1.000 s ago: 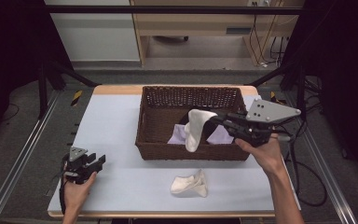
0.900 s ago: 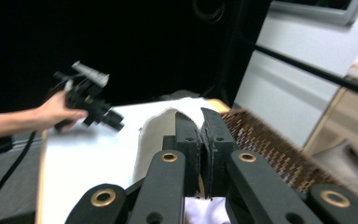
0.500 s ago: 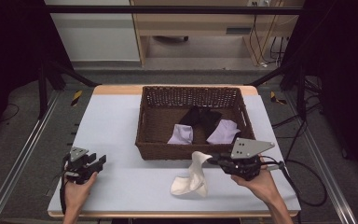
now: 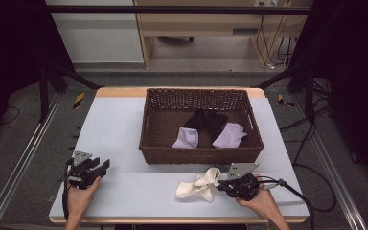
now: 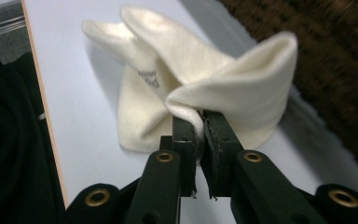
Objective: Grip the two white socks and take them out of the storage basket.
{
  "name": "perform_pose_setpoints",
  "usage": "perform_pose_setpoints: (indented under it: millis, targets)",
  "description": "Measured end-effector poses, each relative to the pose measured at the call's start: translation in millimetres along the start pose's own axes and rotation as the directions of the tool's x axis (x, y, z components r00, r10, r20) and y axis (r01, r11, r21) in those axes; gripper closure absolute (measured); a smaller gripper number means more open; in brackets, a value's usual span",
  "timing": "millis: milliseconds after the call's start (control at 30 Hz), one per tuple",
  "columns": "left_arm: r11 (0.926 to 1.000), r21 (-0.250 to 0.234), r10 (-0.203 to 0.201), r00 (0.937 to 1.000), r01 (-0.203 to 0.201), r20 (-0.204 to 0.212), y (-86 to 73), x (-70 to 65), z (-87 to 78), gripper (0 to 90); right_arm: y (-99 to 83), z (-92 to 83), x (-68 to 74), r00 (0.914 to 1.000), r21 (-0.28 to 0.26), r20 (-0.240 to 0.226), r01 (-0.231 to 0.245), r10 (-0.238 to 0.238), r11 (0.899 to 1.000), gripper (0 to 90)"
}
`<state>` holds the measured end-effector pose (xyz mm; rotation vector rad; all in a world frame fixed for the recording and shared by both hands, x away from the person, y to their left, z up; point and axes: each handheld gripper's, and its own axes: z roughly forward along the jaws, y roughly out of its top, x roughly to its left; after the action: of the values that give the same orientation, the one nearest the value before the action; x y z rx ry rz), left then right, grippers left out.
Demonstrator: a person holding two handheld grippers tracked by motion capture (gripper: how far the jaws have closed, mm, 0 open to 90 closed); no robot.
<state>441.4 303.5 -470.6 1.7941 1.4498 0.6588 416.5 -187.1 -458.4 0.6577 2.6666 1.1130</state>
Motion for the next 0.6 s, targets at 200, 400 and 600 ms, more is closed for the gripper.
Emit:
perform_pose_setpoints:
  millis: [200, 400, 600]
  targets:
    - [1.0000, 0.001, 0.002, 1.0000, -0.002, 0.000, 0.0, -0.7, -0.1, 53.9, -6.7, 2.7, 2.1, 0.9999, 0.003, 0.012, -0.008, 0.008, 1.000, 65.7]
    - [1.0000, -0.004, -0.002, 1.0000, 0.002, -0.004, 0.3, -0.2, -0.8, 53.2, -0.3, -18.7, -1.6, 0.9973, -0.152, 0.049, -0.046, 0.054, 0.987, 47.3]
    - [1.0000, -0.006, 0.002, 1.0000, -0.002, -0.006, 0.6, -0.6, -0.9, 51.9, 7.3, -42.0, -11.0, 0.9868, -0.356, 0.067, -0.114, 0.147, 0.928, 40.7]
